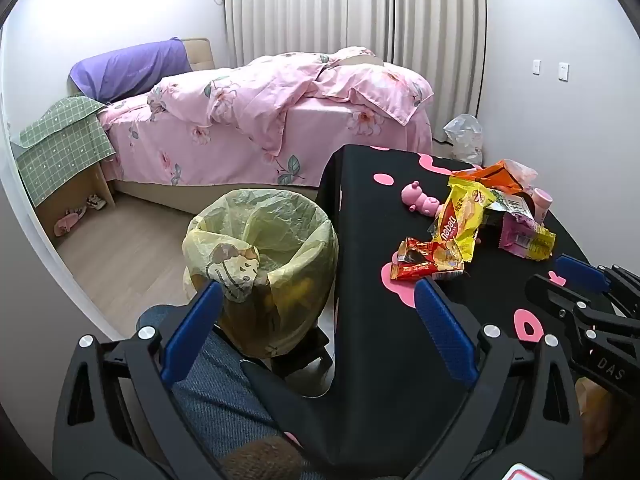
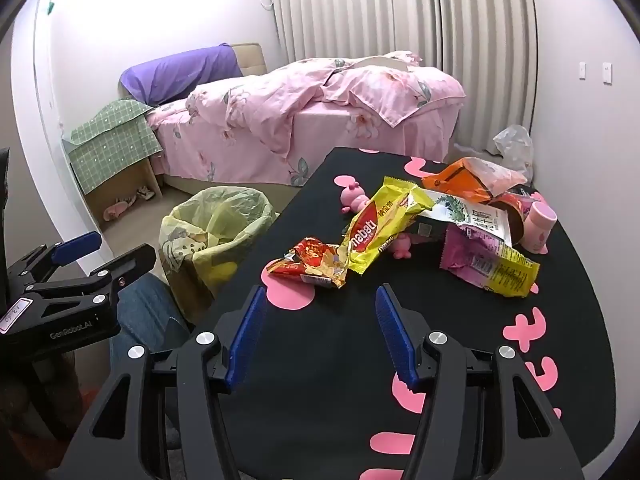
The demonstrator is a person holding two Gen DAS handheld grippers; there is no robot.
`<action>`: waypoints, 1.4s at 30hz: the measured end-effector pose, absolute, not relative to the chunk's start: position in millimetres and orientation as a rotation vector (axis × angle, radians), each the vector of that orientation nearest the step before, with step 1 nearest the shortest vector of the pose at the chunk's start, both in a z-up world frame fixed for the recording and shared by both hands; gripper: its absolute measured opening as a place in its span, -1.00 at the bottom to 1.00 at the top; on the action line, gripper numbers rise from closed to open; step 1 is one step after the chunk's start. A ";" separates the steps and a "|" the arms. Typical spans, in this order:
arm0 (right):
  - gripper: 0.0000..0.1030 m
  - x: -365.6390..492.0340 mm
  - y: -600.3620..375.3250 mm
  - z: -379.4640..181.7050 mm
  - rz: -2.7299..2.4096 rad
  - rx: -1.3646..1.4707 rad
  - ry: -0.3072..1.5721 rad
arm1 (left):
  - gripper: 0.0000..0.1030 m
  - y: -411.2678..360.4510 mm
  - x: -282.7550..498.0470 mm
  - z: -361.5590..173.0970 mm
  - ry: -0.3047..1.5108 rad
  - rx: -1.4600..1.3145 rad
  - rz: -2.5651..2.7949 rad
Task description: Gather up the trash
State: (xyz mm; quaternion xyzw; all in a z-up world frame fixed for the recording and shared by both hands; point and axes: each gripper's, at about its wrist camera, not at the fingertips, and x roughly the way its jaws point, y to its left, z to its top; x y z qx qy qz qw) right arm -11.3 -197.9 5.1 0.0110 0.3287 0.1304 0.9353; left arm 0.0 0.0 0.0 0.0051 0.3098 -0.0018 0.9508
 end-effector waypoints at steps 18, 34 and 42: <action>0.05 -12.0 -204.3 7.2 0.249 0.032 0.647 | 0.79 -0.4 -6.2 4.6 0.617 0.012 -0.006; 0.05 -12.1 -204.3 10.6 0.242 0.042 0.635 | 0.79 -1.0 -5.3 7.9 0.615 0.014 -0.003; 0.05 -11.6 -204.9 10.3 0.242 0.042 0.635 | 0.79 0.0 -6.0 7.7 0.614 0.013 -0.003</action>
